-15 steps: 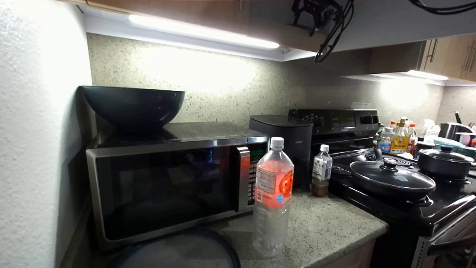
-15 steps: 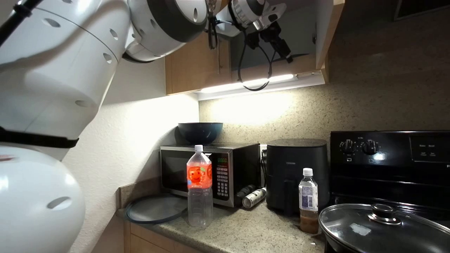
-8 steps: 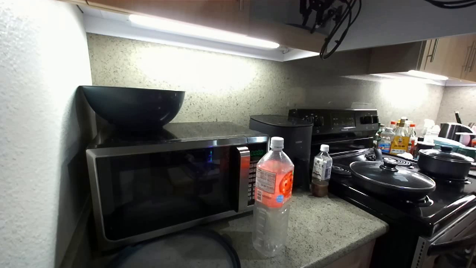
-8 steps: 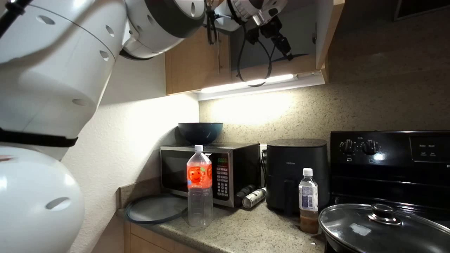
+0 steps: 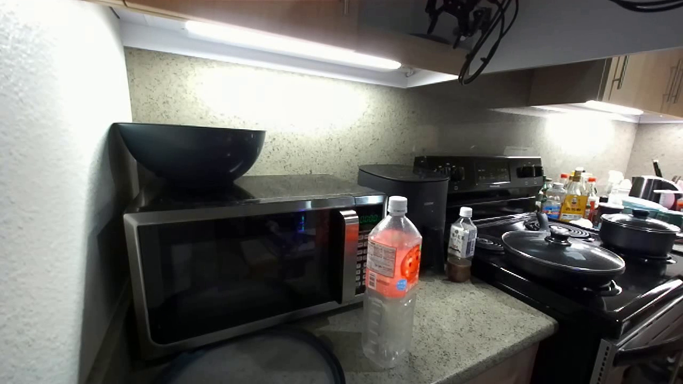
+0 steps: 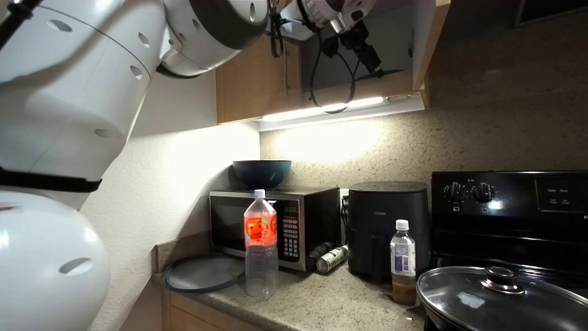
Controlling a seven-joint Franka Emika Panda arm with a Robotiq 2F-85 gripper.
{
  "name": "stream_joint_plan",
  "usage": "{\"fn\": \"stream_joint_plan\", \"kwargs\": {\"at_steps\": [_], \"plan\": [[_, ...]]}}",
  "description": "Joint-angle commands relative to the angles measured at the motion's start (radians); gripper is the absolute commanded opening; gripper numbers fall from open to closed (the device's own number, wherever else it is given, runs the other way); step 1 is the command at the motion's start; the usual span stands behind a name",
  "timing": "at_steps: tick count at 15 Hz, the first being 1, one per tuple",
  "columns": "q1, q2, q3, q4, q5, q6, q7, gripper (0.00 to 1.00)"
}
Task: Take the lid out of the cupboard and place it on the microwave
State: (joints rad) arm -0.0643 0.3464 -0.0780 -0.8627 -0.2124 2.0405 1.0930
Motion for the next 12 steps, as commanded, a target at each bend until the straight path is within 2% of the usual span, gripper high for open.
{"fn": "stream_joint_plan", "kwargs": {"at_steps": [1,2,3,7,9,10,12], "plan": [[-0.015,0.002,0.017,0.001,0.046,-0.010,-0.043,0.64],[-0.012,0.004,0.017,-0.001,0.045,-0.012,-0.048,0.63],[-0.009,0.007,0.017,-0.005,0.039,-0.011,-0.052,0.90],[-0.007,0.024,0.023,-0.001,0.034,-0.017,-0.056,1.00],[-0.008,0.031,0.024,0.000,0.034,-0.016,-0.059,1.00],[-0.007,0.033,0.024,0.000,0.032,-0.014,-0.062,0.75],[-0.004,0.030,0.022,-0.003,0.025,-0.002,-0.058,0.71]]}}
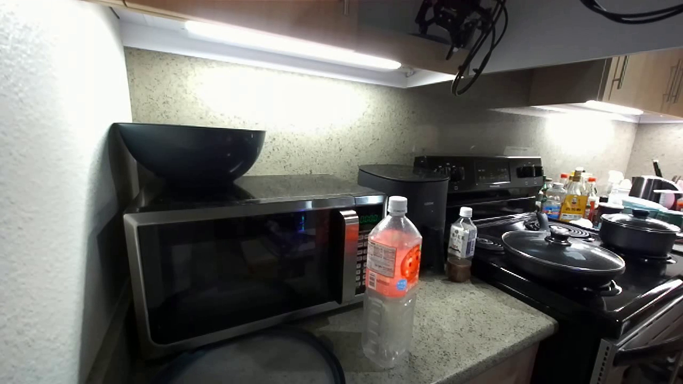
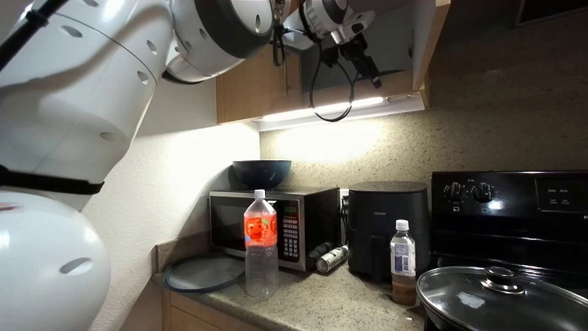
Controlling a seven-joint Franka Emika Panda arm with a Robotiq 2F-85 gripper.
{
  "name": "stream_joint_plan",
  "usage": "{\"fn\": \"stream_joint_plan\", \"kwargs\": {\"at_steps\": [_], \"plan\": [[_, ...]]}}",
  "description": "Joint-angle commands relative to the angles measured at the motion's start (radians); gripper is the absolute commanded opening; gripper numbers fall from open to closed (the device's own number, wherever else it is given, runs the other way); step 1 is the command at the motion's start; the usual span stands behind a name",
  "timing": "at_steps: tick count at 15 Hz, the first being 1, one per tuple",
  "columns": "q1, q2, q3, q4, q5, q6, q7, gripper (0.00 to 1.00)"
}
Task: Take the lid out of the cupboard and place it on the microwave
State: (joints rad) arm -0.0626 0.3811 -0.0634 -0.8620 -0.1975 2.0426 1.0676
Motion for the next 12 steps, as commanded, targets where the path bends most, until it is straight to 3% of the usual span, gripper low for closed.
{"fn": "stream_joint_plan", "kwargs": {"at_steps": [1,10,12], "plan": [[-0.004,-0.007,0.007,-0.003,0.007,0.001,-0.032,0.64],[-0.013,-0.046,-0.003,-0.015,0.010,-0.017,-0.025,0.09],[-0.014,-0.051,-0.005,-0.020,0.012,-0.014,-0.024,0.05]]}}
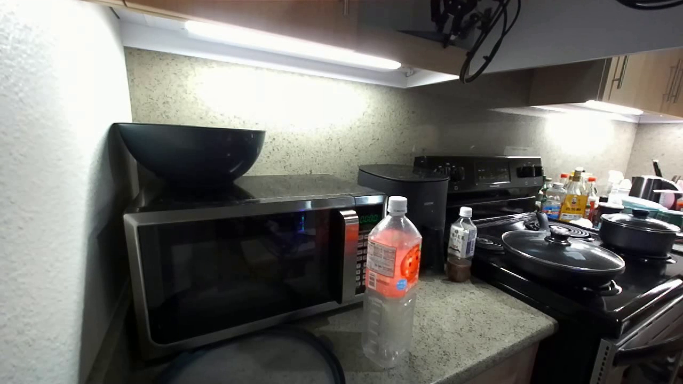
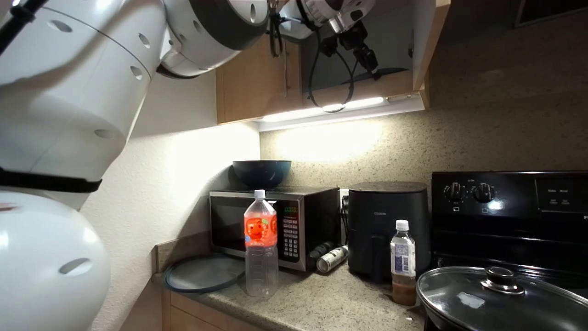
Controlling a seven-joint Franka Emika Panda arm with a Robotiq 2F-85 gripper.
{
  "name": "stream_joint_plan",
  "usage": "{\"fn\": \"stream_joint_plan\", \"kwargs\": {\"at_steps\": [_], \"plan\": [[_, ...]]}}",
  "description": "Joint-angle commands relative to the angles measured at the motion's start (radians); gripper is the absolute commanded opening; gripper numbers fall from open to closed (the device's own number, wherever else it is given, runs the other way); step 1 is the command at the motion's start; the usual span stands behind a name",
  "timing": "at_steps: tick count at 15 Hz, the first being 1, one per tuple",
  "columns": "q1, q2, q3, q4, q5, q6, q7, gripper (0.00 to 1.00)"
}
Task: Take the lid out of the cupboard and place it on the microwave
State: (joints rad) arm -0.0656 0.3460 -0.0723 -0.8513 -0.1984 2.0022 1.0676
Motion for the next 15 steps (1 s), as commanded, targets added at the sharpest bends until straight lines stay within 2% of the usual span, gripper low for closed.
{"fn": "stream_joint_plan", "kwargs": {"at_steps": [1,4,5,7,12,15], "plan": [[-0.013,-0.023,0.004,-0.038,0.016,0.027,-0.026,0.06],[-0.022,-0.093,0.011,-0.134,0.020,0.085,-0.076,0.00],[-0.028,-0.125,0.009,-0.183,0.017,0.114,-0.091,0.03],[-0.046,-0.180,0.001,-0.271,0.020,0.141,-0.113,0.02],[-0.091,-0.320,-0.023,-0.475,0.054,0.215,-0.083,0.03],[-0.095,-0.400,-0.036,-0.607,0.091,0.296,-0.080,0.03]]}}
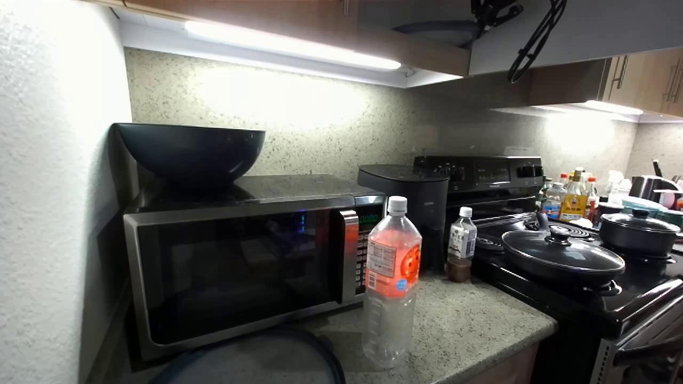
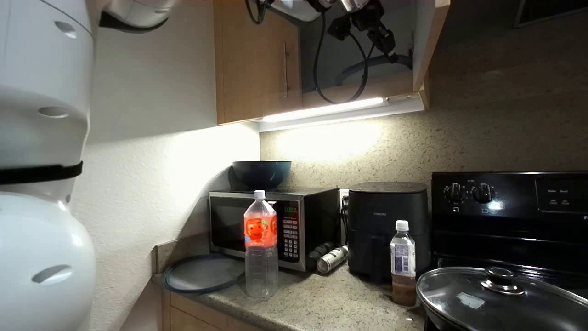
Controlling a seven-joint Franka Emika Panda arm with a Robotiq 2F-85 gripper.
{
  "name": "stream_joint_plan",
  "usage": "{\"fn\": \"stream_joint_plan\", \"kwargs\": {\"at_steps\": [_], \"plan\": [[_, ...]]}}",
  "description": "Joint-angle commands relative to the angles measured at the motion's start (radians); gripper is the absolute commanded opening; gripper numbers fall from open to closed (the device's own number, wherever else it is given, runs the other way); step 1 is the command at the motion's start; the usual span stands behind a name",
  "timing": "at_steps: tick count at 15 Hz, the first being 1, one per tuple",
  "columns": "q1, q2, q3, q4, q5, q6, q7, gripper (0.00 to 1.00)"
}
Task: Take the lid out of the cupboard and place it on the microwave
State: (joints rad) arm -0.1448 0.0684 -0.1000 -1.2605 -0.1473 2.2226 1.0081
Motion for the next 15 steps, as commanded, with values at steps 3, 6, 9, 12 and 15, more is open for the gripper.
{"fn": "stream_joint_plan", "kwargs": {"at_steps": [3,6,9,12,15], "plan": [[0.000,-0.064,-0.007,-0.118,0.039,0.071,0.000,0.12],[0.000,-0.088,-0.008,-0.152,0.044,0.084,0.000,0.12],[0.008,-0.126,-0.004,-0.211,0.043,0.115,-0.033,0.03],[0.024,-0.178,0.008,-0.297,0.089,0.120,-0.115,0.03],[0.049,-0.257,0.011,-0.387,0.155,0.147,-0.235,0.03]]}}
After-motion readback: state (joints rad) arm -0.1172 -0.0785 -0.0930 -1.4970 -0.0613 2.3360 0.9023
